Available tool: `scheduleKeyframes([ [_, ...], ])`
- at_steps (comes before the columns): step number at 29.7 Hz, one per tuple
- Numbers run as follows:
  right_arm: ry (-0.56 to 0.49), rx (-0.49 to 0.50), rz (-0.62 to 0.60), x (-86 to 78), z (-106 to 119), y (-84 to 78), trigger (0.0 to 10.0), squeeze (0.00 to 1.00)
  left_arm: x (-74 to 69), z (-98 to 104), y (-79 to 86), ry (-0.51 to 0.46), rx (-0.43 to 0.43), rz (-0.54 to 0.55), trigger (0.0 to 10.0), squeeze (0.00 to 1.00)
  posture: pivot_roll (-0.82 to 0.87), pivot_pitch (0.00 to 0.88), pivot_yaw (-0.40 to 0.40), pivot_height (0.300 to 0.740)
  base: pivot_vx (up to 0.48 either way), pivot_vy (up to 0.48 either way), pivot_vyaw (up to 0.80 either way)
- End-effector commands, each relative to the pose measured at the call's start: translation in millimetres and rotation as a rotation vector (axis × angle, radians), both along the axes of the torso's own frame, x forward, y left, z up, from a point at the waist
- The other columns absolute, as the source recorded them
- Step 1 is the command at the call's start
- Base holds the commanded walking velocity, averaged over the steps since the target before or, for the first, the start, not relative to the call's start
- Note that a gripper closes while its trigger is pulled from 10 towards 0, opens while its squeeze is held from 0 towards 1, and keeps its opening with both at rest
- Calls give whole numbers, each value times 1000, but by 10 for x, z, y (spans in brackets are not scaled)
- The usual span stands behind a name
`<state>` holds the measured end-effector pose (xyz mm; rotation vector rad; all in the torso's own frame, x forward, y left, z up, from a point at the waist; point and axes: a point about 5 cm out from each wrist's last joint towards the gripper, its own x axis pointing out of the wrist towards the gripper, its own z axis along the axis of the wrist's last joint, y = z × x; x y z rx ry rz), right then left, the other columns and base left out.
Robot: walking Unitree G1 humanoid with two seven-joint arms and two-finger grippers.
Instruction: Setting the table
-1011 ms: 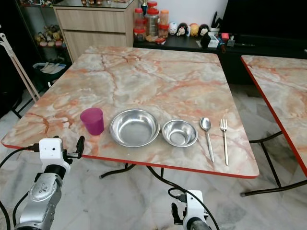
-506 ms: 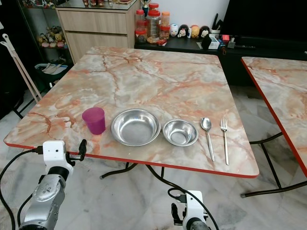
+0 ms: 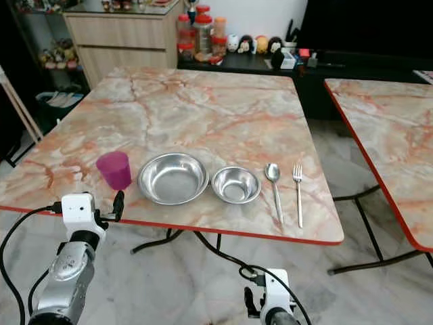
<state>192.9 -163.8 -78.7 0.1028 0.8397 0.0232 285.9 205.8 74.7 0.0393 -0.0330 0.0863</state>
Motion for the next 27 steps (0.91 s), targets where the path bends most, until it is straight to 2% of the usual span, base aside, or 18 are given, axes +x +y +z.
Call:
scheduleKeyframes([
  [1,6,-6,-4,-11,-5,-30,10000,0,7,-7,-7,3,8,-1,10000,0,65,0,-25,740,0,-292,0],
  [11,8,-6,-1,-15,-7,-27,10000,0,10,8,41,-3,13,14,10000,0,67,0,-30,740,0,-276,0],
  [20,8,-7,5,-16,-7,-29,10000,0,27,37,130,-9,-22,48,10000,0,68,0,-34,740,0,0,0],
  [24,9,-8,9,-18,-8,-28,10000,0,79,119,197,-26,-152,76,10000,0,69,0,-37,740,0,0,0],
  [26,9,-8,11,-16,-7,-24,10000,0,147,177,205,-17,-281,71,10000,0,72,0,-39,740,0,0,0],
  [27,9,-7,12,-16,-7,-23,10000,0,169,200,199,-18,-307,61,10000,0,72,0,-39,740,0,0,0],
])
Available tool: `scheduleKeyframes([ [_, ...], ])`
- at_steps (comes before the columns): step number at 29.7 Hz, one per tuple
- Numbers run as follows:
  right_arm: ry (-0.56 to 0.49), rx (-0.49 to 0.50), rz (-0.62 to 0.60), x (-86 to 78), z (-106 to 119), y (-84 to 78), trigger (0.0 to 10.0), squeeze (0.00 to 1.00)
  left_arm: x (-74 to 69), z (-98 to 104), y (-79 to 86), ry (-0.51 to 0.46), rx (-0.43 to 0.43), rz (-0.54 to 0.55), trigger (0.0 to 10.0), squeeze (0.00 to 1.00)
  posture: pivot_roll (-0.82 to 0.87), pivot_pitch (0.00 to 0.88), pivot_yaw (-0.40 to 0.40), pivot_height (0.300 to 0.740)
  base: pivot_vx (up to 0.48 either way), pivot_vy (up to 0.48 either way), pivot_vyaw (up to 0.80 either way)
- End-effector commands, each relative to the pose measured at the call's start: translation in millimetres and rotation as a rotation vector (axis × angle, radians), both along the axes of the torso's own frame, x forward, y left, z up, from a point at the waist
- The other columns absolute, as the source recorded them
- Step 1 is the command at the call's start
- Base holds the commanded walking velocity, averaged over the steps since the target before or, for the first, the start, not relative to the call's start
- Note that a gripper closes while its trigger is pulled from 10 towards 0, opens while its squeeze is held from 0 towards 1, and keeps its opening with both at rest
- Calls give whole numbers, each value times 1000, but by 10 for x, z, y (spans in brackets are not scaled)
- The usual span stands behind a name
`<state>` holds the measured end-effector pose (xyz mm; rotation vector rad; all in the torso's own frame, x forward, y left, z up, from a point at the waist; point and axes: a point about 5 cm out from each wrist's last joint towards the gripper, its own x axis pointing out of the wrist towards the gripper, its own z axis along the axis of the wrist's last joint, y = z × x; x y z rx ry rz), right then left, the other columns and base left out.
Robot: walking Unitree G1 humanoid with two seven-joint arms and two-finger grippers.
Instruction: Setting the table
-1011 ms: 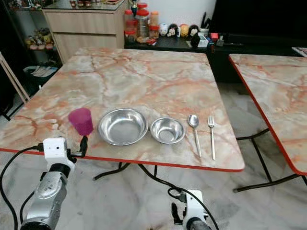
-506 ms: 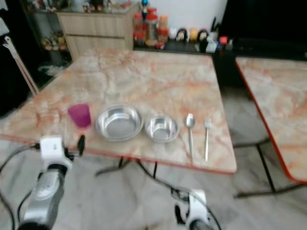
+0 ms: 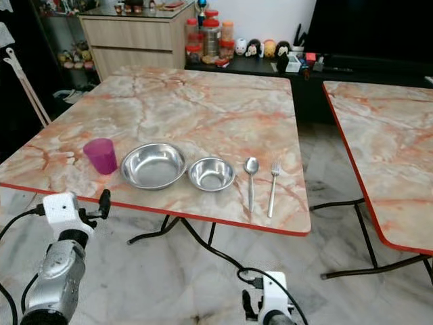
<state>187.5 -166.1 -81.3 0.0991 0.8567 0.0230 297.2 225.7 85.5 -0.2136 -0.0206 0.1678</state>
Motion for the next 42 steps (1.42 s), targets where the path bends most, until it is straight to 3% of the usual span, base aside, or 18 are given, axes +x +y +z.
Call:
scheduleKeyframes([
  [1,-8,-4,10,37,18,0,10000,0,56,92,0,-22,-52,-14,10000,0,72,0,-39,740,0,0,0],
  [5,-8,-4,13,41,20,7,10000,0,195,267,-129,-43,-124,-123,10000,0,68,0,-35,740,0,0,0],
  [11,-6,-2,12,38,17,14,10000,0,271,380,-289,-26,-158,-254,10000,0,62,0,-27,740,0,0,0],
  [18,0,-1,13,20,7,20,10000,0,240,310,-525,55,-136,-433,10000,0,53,0,-17,740,0,0,0],
  [26,1,-2,11,15,5,21,10000,0,240,218,-623,138,-108,-430,10000,0,54,0,-19,740,0,0,0],
  [28,0,-1,9,14,4,23,10000,0,278,165,-663,187,-110,-382,10000,0,49,0,-18,740,0,0,0],
  [32,0,0,7,13,4,23,10000,0,285,161,-680,196,-113,-376,10000,0,49,0,-18,740,0,0,0],
  [38,4,-1,-3,-6,-4,6,10000,0,396,206,-841,208,-181,-362,10000,0,36,0,-17,740,0,0,0],
  [42,7,-2,-8,-16,-9,-4,10000,0,470,224,-863,224,-199,-325,10000,0,32,0,-15,740,0,0,0],
])
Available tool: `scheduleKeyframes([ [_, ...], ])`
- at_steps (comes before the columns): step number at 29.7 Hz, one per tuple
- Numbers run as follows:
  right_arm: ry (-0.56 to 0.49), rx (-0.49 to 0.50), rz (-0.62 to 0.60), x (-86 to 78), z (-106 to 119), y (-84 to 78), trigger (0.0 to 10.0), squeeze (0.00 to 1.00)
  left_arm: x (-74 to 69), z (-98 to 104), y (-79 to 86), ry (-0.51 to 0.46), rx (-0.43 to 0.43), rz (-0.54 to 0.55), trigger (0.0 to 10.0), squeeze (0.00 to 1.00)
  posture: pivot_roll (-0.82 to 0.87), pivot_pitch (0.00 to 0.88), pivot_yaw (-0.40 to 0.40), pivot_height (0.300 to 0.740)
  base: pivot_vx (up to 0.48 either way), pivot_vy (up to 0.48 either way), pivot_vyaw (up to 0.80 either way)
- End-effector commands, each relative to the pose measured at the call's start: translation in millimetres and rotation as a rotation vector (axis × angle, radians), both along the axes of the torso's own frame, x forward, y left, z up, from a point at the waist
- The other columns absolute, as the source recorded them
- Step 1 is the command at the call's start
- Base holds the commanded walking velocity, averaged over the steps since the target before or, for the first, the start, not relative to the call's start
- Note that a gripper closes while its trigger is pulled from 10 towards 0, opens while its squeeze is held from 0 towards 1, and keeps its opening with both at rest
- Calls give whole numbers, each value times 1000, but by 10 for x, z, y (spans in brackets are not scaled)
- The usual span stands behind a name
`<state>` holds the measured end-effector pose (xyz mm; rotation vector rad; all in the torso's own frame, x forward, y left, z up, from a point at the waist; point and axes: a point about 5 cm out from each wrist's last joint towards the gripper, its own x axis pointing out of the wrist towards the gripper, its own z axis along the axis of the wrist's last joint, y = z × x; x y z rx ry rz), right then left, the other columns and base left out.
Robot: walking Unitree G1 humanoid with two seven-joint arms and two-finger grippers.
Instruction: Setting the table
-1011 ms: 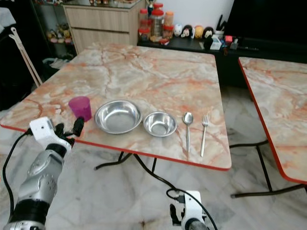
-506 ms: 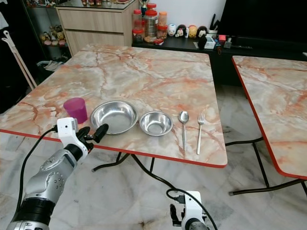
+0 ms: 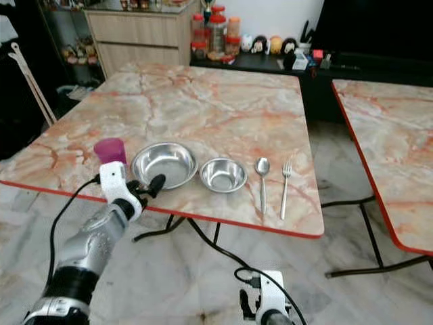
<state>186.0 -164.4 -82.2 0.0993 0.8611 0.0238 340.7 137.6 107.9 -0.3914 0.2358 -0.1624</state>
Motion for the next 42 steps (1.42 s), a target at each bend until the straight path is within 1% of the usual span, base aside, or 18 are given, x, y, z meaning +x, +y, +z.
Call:
scheduleKeyframes([
  [1,2,-2,-10,-2,0,-20,10000,0,51,-3,24,32,7,40,10000,0,32,0,-15,740,0,0,0],
  [2,3,-2,-10,-4,-2,-18,10000,0,84,-12,46,57,9,77,10000,0,29,0,-14,740,0,0,0],
  [3,3,-1,-11,-5,-2,-17,10000,0,95,-15,53,65,9,90,10000,0,29,0,-14,740,0,0,0],
  [5,1,-1,-12,-2,0,-17,10000,0,124,10,57,60,20,105,10000,0,25,0,-13,740,0,0,0],
  [8,1,-1,-15,-3,0,-21,10000,0,157,41,66,64,12,130,10000,0,20,0,-11,740,0,0,0],
  [13,7,-2,-18,-19,-8,-34,10000,0,204,31,126,100,64,184,10000,0,20,0,-13,740,0,0,0],
  [16,8,-3,-18,-21,-9,-36,10000,0,214,41,120,98,69,183,10000,0,20,0,-14,740,0,0,0],
  [19,7,-2,-17,-19,-8,-35,10000,0,237,69,116,86,84,199,10000,0,18,0,-12,740,0,0,0],
  [20,6,-2,-18,-17,-6,-34,10000,0,245,90,110,74,75,200,10000,0,18,0,-12,740,0,0,0],
  [21,4,-1,-17,-13,-5,-30,10000,0,265,151,92,43,60,196,10000,0,16,0,-11,740,0,0,0],
  [24,3,0,-18,-12,-4,-26,10000,0,292,238,73,11,40,197,10000,0,18,0,-11,740,0,0,0],
  [28,7,-1,-18,-30,-12,-27,10000,0,312,356,90,-28,25,194,10000,0,24,0,-12,740,0,0,0],
  [31,10,-1,-17,-38,-17,-24,10000,0,316,400,121,-43,29,200,10000,0,25,0,-12,740,0,0,0],
  [34,11,1,-16,-39,-18,-21,10000,0,307,422,208,-53,82,223,10000,0,28,0,-13,740,0,0,0],
  [35,11,0,-16,-39,-18,-21,10000,0,299,410,248,-53,114,230,10000,0,28,0,-13,740,0,0,0],
  [36,11,0,-16,-39,-18,-21,10000,0,299,410,248,-53,114,230,10000,0,28,0,-13,740,0,0,0],
  [38,9,-1,-16,-29,-13,-22,10000,0,277,339,337,-29,180,247,10000,0,30,0,-15,740,0,0,0],
  [42,6,-1,-16,-17,-7,-25,10000,0,264,291,384,-6,186,252,10000,0,30,0,-16,740,0,0,0],
])
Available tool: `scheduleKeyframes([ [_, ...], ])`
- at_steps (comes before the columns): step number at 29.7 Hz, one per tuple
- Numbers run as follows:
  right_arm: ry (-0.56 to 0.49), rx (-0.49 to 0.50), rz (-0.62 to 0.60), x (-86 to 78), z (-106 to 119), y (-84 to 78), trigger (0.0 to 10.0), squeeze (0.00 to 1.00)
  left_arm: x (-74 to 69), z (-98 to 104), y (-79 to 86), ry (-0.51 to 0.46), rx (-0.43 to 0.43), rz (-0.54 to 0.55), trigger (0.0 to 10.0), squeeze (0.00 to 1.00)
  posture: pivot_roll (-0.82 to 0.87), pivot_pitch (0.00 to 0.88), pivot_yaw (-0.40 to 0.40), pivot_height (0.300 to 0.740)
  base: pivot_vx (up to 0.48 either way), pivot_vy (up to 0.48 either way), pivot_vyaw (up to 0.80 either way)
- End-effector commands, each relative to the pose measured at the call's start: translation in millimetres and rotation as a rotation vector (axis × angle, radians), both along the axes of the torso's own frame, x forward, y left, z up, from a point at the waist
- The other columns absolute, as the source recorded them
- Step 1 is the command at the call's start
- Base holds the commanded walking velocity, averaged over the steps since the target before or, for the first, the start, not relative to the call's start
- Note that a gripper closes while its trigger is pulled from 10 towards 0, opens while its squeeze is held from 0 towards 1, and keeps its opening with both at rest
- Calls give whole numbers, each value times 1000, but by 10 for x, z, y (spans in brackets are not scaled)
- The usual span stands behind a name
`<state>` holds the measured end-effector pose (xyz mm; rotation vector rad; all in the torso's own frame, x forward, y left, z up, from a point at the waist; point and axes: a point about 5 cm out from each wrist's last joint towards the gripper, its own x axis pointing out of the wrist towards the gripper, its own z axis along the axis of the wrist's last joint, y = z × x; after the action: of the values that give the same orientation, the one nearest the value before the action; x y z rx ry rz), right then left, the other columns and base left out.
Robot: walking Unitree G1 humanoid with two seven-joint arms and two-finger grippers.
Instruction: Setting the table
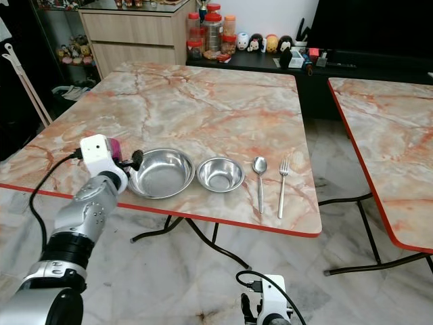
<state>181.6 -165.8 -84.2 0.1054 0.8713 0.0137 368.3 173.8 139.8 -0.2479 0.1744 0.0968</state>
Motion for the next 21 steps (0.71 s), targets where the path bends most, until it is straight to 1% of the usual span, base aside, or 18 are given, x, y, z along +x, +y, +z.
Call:
scheduleKeyframes([
  [1,-4,-2,-5,27,13,-12,10000,0,-14,-53,26,32,24,-6,10000,0,29,0,-16,740,0,0,0],
  [3,-4,-2,-5,28,13,-12,10000,0,-17,-82,32,44,11,-3,10000,0,28,0,-15,740,0,0,0],
  [6,-3,-1,-7,26,12,-15,10000,0,-29,-178,2,91,-11,-34,10000,0,25,0,-14,740,0,0,0],
  [8,-3,-1,-8,22,11,-15,10000,0,-33,-198,-5,98,-10,-39,10000,0,25,0,-14,740,0,0,0],
  [11,-2,-1,-8,22,11,-15,10000,0,-32,-199,-5,99,-10,-39,10000,0,25,0,-14,740,0,0,0],
  [13,0,0,-7,12,6,-18,10000,0,-29,-234,-24,118,-31,-42,10000,0,17,0,-12,740,0,0,0],
  [21,0,-1,0,15,7,-17,10000,0,0,-220,-26,122,-28,-46,10000,0,13,0,-9,740,0,0,0],
])
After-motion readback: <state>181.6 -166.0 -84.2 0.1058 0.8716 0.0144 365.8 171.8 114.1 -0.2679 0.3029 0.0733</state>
